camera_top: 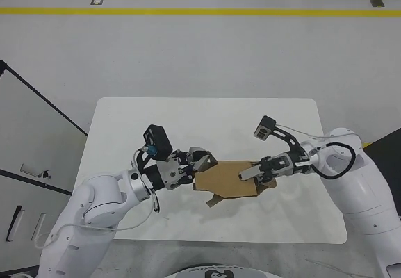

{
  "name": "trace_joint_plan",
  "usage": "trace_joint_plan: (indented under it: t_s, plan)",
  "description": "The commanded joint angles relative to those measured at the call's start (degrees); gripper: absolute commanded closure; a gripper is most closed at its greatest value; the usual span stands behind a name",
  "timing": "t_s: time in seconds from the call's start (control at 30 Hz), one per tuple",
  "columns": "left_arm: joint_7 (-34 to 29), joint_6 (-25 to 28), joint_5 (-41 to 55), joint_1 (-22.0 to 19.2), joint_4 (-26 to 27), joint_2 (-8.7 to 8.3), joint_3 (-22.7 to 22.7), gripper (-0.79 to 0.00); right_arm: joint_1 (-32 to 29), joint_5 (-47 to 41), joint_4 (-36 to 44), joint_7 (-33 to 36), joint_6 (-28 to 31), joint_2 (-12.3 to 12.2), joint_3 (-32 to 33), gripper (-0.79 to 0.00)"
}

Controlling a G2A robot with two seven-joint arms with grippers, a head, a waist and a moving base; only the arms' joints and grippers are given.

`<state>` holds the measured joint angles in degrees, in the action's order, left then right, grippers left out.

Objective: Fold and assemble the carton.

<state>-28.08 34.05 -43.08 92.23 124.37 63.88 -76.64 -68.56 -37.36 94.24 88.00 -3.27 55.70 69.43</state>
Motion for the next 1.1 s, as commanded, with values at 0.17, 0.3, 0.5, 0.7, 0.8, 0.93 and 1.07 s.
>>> trace_joint_plan:
  t_s: [0.17,0.3,0.5,0.7,0.8,0.93,1.07]
  plan:
    - [0.18,-0.66,-0.45,-0.71,-0.09,-0.09,1.63,0.000,0.54,0.10,-0.19,0.00,0.50,-0.87,-1.27,0.000]
    - [1.17,-1.75,-0.41,-0.80,-0.05,-0.14,1.49,0.000,0.57,-0.52,-0.87,0.00,1.10,-1.37,-0.90,0.000]
    - [4.26,-4.50,0.64,1.21,1.57,-0.35,-1.42,0.000,-0.08,-5.35,-2.51,0.00,3.81,-1.88,1.27,0.000]
    - [4.26,-4.50,0.64,1.21,1.57,-0.35,-1.42,0.000,-0.27,-8.07,-4.13,0.00,6.21,-2.16,1.98,0.000]
    - [4.26,-4.50,0.64,1.21,1.57,-0.35,-1.42,0.000,-0.27,-8.07,-4.13,0.00,6.21,-2.16,1.98,0.000]
    - [4.26,-4.50,0.64,1.21,1.57,-0.35,-1.42,0.000,-0.27,-8.07,-4.13,0.00,6.21,-2.16,1.98,0.000]
    - [4.26,-4.50,0.64,1.21,1.57,-0.35,-1.42,0.000,-0.27,-8.07,-4.13,0.00,6.21,-2.16,1.98,0.000]
